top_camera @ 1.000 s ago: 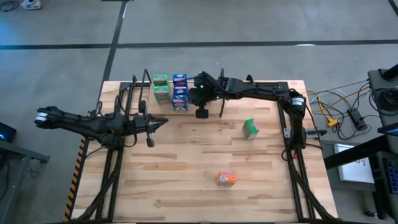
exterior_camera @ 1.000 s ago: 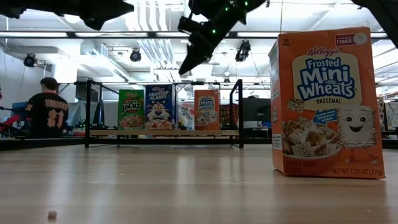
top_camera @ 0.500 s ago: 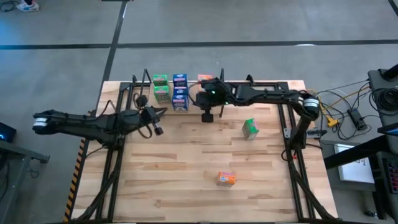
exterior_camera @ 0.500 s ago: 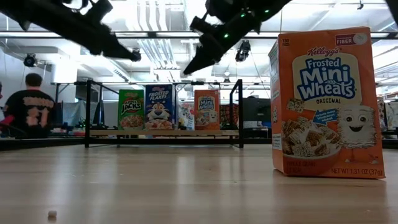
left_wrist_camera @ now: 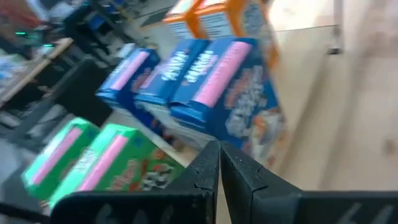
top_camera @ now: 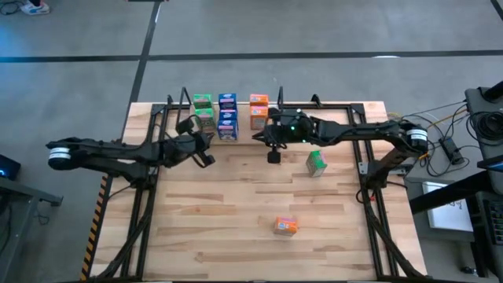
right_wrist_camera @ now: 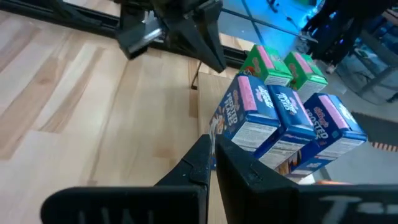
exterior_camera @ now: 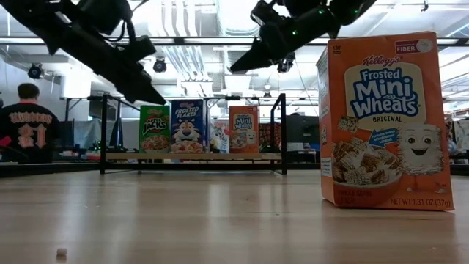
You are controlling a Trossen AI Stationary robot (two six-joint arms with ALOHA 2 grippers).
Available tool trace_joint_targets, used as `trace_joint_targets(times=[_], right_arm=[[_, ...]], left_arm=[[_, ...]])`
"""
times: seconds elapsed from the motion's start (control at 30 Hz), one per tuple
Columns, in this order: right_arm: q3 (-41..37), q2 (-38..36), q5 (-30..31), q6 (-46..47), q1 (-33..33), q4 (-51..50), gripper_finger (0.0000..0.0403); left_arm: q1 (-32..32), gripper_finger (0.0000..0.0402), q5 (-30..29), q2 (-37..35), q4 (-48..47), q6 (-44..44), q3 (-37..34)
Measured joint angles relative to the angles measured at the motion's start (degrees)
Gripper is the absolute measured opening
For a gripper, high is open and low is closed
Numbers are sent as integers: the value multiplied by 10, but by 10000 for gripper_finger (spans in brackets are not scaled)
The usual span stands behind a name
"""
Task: Stack cereal on shelf
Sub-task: Put the blue cereal box on the shelf aligned with the other blue cereal box, then put the green cereal box on the shelf aligned with the other green cereal box
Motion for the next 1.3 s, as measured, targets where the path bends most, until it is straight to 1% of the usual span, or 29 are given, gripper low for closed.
trace_joint_targets(times=[0.07,0.13,0.57,0.8,1.1,1.27,1.3], right_arm=[[-16,-9,0,6,0,10,12],[-25,-15,0,13,2,22,12],[-45,-18,4,37,10,19,12],[-45,-18,4,42,11,18,12],[-45,-18,5,60,11,16,12],[-45,-21,5,102,11,8,12],[-43,-23,5,116,11,1,12]], left_arm=[[0,0,-32,11,9,0,0],[3,0,-47,19,14,0,0],[5,0,-40,73,75,-16,1],[5,0,-32,95,74,-22,19],[5,0,-43,80,44,-41,19],[-2,0,-41,49,35,-38,19],[-3,0,-33,39,29,-35,19]])
